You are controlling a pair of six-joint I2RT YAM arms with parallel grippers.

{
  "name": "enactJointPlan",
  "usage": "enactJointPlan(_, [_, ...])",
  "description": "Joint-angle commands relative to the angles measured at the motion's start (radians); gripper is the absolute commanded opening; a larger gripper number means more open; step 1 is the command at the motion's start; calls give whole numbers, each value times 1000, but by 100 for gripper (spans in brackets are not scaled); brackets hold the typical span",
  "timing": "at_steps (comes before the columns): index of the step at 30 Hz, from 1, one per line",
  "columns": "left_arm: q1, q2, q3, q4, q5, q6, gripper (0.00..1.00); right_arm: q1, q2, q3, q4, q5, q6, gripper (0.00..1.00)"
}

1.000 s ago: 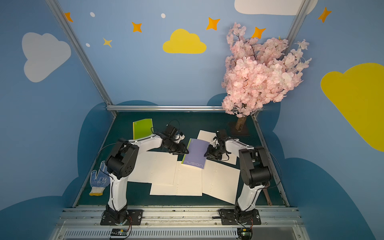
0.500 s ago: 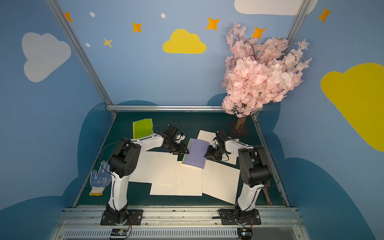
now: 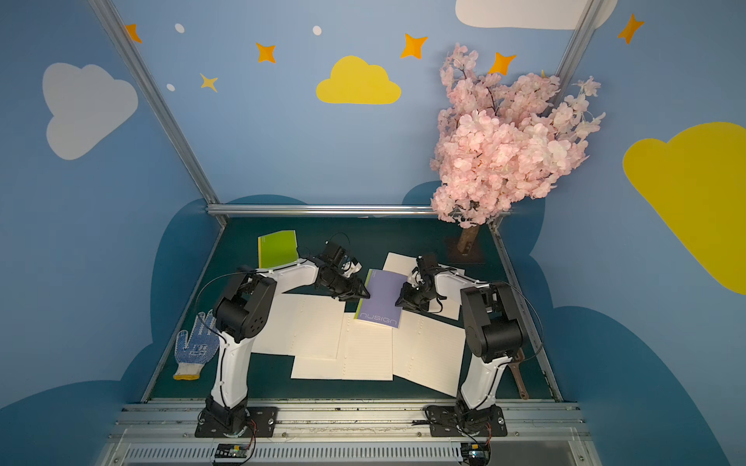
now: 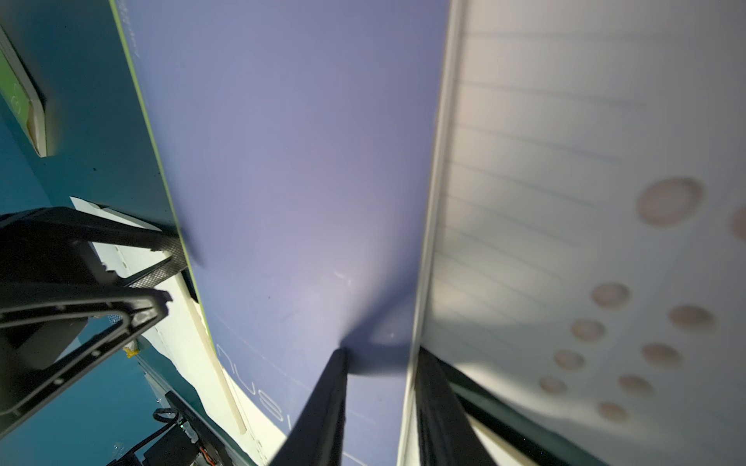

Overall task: Close the notebook
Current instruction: Pick up the notebook from the center of the board.

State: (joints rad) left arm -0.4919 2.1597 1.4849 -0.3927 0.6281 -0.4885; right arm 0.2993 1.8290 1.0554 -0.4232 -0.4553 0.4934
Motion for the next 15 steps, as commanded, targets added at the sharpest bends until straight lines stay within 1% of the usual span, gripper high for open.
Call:
enactJointPlan(1, [-5,-17,6,51,106,-18,48,13,21,-5,8,-6,1,29])
enactJointPlan(6, [4,-49,-29,109,145,-43,48,18,24,-5,17,-17,2,29])
enactJointPlan(9, [3,-53,-28,94,132,-39,47,23,24,-2,20,-18,2,29])
enactJointPlan(13, [4,-59,-27,75,103,-30,43,24,21,1,15,-19,1,29])
enactJointPlan(15, [3,-63,-22,58,83,-20,38,26,16,2,17,-19,-2,29])
